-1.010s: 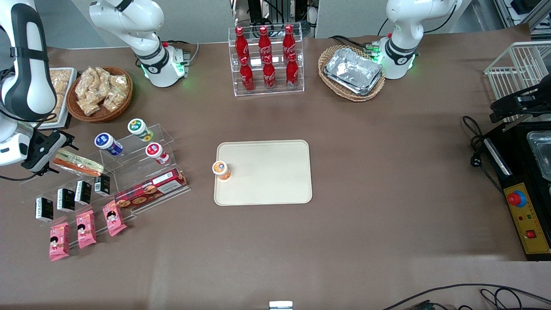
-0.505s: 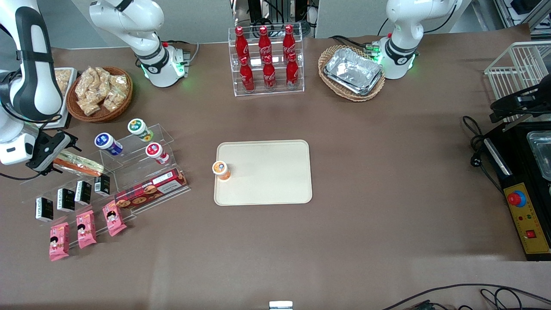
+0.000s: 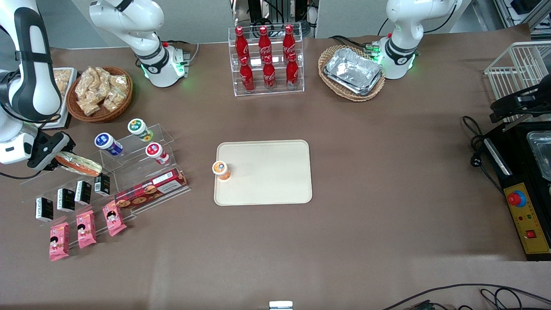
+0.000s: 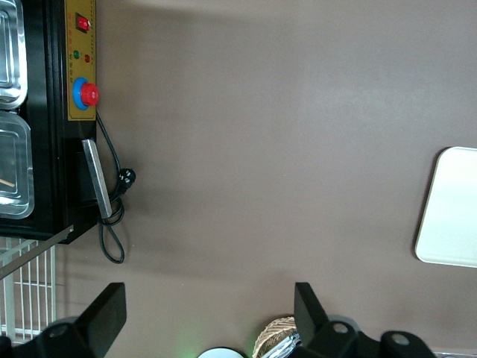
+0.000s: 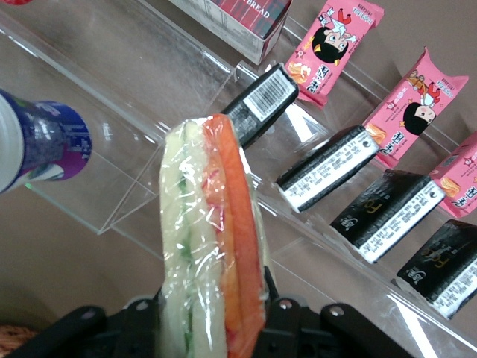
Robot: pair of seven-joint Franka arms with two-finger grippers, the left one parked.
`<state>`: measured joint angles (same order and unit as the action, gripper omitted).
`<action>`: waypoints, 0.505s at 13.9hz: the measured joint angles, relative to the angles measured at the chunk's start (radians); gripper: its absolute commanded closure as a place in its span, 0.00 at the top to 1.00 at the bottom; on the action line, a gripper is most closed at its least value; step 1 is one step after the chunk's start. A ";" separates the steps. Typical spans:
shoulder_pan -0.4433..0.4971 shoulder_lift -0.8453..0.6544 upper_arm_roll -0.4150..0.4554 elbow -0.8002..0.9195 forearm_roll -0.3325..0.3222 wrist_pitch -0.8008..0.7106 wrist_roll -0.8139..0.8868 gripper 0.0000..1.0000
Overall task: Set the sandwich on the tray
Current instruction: 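Close the right gripper on the wrapped sandwich and lift it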
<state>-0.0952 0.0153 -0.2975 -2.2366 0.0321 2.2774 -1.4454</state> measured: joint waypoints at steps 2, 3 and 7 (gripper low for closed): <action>0.000 -0.001 0.000 0.005 0.000 0.003 0.000 0.00; 0.001 -0.001 0.000 0.013 0.000 0.003 0.000 0.00; 0.011 -0.013 0.005 0.134 0.000 -0.134 0.000 0.00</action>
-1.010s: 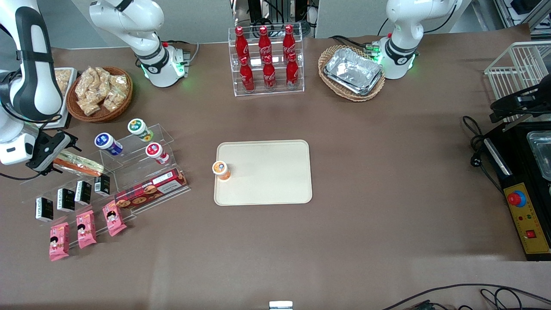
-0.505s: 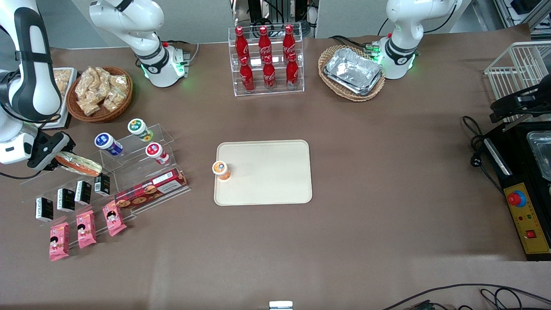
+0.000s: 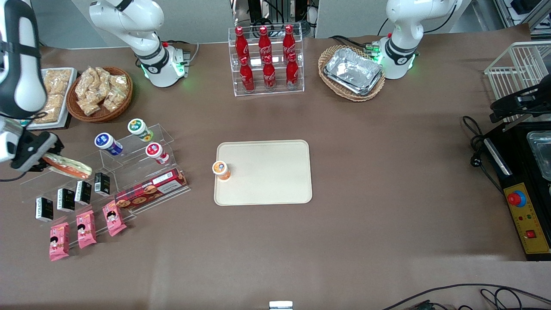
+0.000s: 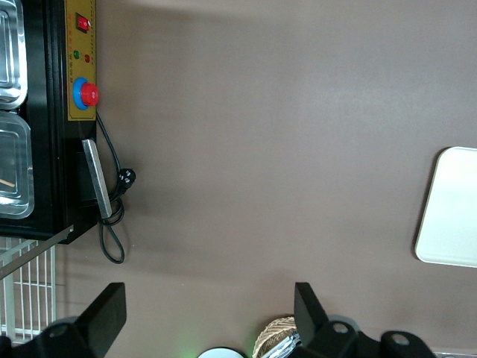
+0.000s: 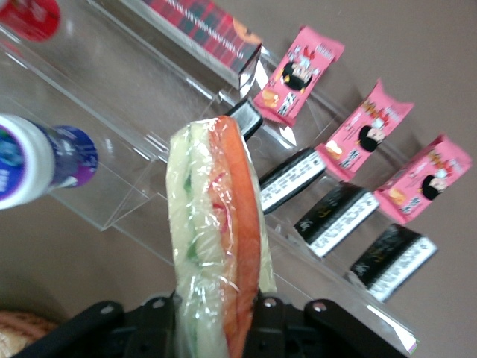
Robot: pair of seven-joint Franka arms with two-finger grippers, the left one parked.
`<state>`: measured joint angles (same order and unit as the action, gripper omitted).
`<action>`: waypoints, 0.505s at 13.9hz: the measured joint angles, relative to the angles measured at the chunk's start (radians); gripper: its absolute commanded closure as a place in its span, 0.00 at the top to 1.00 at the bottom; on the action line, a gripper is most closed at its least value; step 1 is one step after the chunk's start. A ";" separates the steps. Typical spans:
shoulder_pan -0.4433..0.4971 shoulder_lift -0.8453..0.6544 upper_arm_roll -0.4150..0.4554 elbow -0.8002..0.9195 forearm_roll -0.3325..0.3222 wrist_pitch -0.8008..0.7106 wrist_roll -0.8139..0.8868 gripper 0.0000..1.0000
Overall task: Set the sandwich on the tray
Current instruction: 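Close the right gripper on the wrapped sandwich and lift it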
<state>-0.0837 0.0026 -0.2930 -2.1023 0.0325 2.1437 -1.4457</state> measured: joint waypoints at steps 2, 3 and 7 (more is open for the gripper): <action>0.012 -0.010 0.002 0.096 0.001 -0.115 0.012 0.00; 0.020 -0.014 0.002 0.144 0.002 -0.176 0.034 0.00; 0.083 -0.017 0.005 0.313 0.002 -0.380 0.201 0.00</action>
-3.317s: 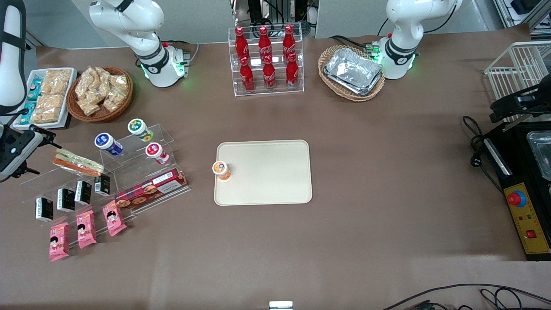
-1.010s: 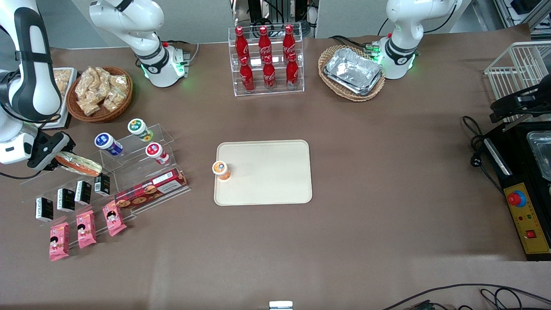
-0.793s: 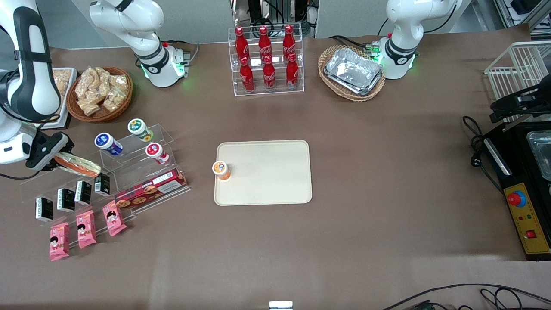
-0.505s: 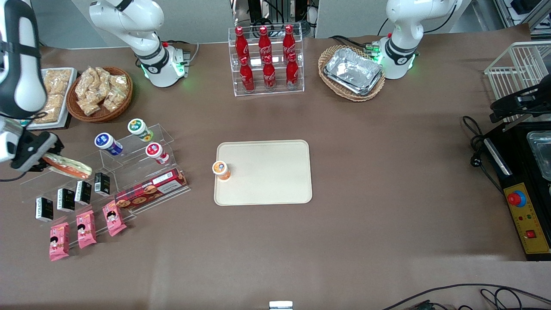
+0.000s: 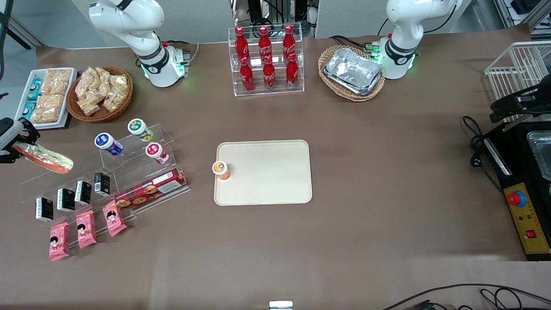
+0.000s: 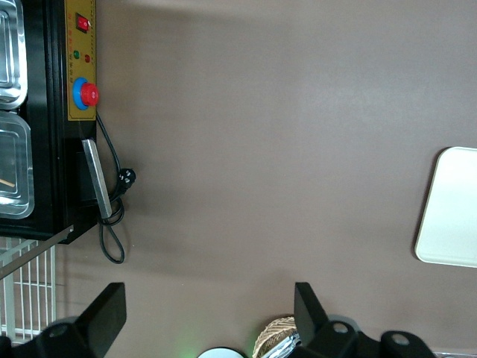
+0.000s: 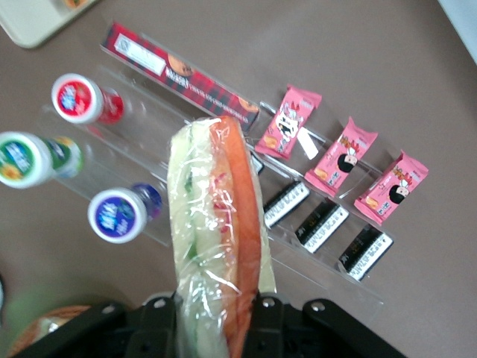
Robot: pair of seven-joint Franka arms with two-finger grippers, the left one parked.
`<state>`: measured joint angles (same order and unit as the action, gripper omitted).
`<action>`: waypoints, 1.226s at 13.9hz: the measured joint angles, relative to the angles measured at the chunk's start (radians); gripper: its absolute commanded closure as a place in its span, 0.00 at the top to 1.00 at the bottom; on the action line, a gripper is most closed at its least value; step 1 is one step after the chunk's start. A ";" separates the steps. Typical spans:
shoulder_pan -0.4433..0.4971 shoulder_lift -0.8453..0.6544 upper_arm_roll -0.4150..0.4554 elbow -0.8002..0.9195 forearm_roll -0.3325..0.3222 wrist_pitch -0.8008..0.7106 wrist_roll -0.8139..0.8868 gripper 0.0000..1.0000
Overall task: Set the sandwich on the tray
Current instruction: 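Close the right gripper on the wrapped sandwich and lift it, then carry the sandwich with the right gripper over the cream tray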
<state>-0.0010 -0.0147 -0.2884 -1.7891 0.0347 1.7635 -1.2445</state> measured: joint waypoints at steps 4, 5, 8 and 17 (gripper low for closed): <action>0.130 0.000 0.004 0.104 0.000 -0.164 0.307 0.00; 0.174 0.000 0.006 0.120 0.000 -0.191 0.399 0.00; 0.302 0.000 0.008 0.149 0.001 -0.238 0.668 0.00; 0.600 0.033 0.153 0.158 0.063 -0.245 1.715 0.00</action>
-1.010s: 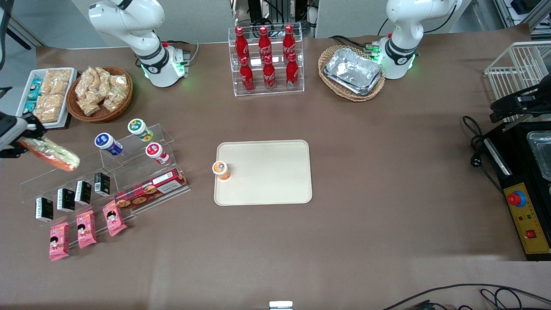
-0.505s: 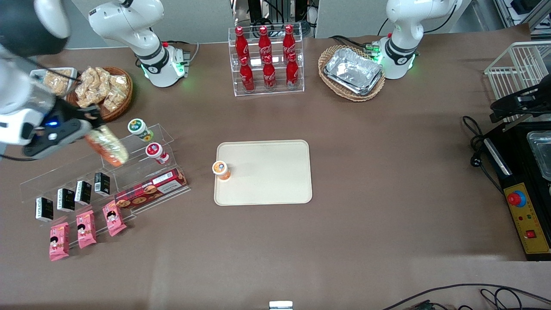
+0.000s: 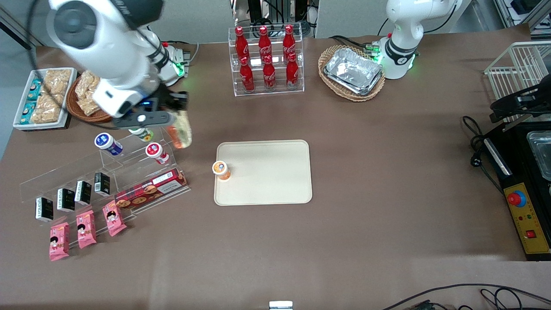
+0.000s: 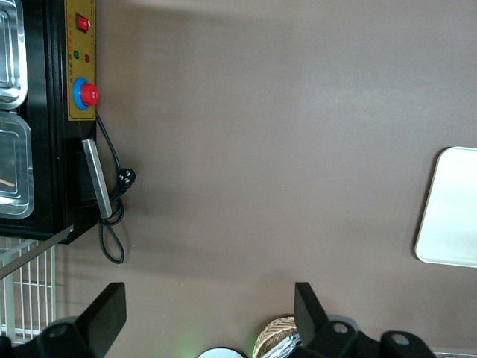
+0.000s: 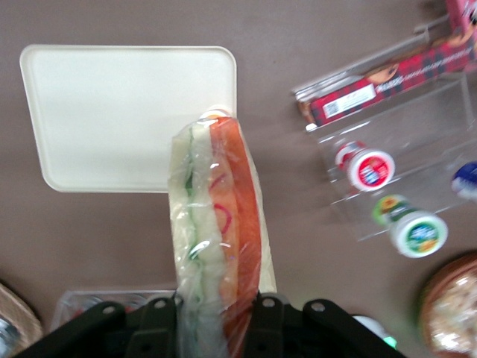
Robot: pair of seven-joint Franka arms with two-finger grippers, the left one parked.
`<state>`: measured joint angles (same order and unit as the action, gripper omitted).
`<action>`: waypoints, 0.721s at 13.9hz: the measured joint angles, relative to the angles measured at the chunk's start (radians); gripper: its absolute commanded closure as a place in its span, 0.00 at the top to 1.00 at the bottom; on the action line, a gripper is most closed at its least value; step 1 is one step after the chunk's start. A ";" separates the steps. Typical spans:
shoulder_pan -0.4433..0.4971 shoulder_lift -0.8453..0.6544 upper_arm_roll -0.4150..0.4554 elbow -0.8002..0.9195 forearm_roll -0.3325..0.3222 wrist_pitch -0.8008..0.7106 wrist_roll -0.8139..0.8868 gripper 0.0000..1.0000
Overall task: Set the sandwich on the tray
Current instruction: 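Carry the sandwich with the right gripper over the cream tray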
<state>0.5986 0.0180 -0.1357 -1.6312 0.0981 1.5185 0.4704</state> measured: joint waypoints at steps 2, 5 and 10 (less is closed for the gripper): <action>0.001 0.034 0.047 0.000 0.013 0.067 0.173 0.00; 0.001 0.091 0.093 0.000 0.018 0.178 0.421 0.00; 0.003 0.263 0.183 -0.003 0.020 0.435 0.840 0.00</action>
<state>0.6021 0.2815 0.0475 -1.6344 0.1180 1.9536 1.3107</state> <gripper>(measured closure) 0.762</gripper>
